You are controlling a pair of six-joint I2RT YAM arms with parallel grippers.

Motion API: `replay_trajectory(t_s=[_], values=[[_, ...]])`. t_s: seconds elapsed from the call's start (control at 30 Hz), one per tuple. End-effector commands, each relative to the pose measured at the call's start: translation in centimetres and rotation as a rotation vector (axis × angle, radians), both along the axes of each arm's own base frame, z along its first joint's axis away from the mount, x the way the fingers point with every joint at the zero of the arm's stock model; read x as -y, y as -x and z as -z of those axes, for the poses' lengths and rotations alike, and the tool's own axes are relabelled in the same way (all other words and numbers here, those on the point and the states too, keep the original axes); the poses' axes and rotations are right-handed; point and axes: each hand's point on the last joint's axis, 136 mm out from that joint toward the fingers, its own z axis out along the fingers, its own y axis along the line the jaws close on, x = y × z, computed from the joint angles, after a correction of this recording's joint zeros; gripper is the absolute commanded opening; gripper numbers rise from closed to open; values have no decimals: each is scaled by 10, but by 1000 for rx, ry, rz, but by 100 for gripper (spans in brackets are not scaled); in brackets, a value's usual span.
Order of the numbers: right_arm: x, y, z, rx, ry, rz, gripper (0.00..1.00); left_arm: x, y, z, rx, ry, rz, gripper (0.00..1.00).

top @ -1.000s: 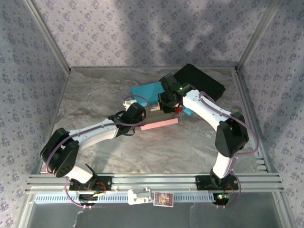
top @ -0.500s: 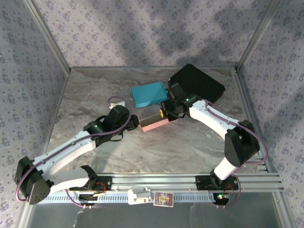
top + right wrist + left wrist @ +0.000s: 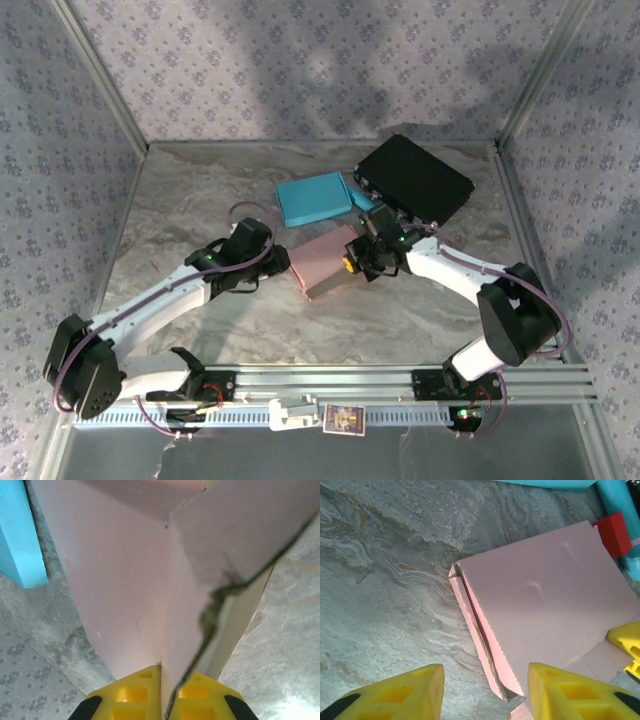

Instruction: Fold the paper box

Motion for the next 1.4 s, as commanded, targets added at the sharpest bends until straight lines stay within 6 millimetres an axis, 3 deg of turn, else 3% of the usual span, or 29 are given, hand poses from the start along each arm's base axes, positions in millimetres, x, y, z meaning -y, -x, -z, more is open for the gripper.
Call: replay_trajectory(t_s=[0.0,0.27,0.63,0.9,1.0,1.1,1.2,1.3,1.37], values=[[-2,-3,3,74,-11,-71,6,14,-3,10,-41,60,17,49],[6,3,17,59,1,-78,7,33,-4,51,-178,117,-7,51],[15,19,35,-19,30,-83,12,43,-9,81,-224,145,-48,48],[21,32,49,-108,48,-92,15,43,-5,97,-240,150,-60,34],[26,39,49,-146,66,-115,23,38,-2,102,-249,107,-54,28],[33,41,33,-135,103,-201,50,30,2,104,-249,61,-44,22],[46,37,-7,-13,198,-390,64,23,2,100,-232,20,-24,20],[63,29,-43,137,285,-570,67,21,0,97,-222,-9,6,20],[73,23,-52,198,324,-647,68,21,-2,96,-220,-32,29,20]])
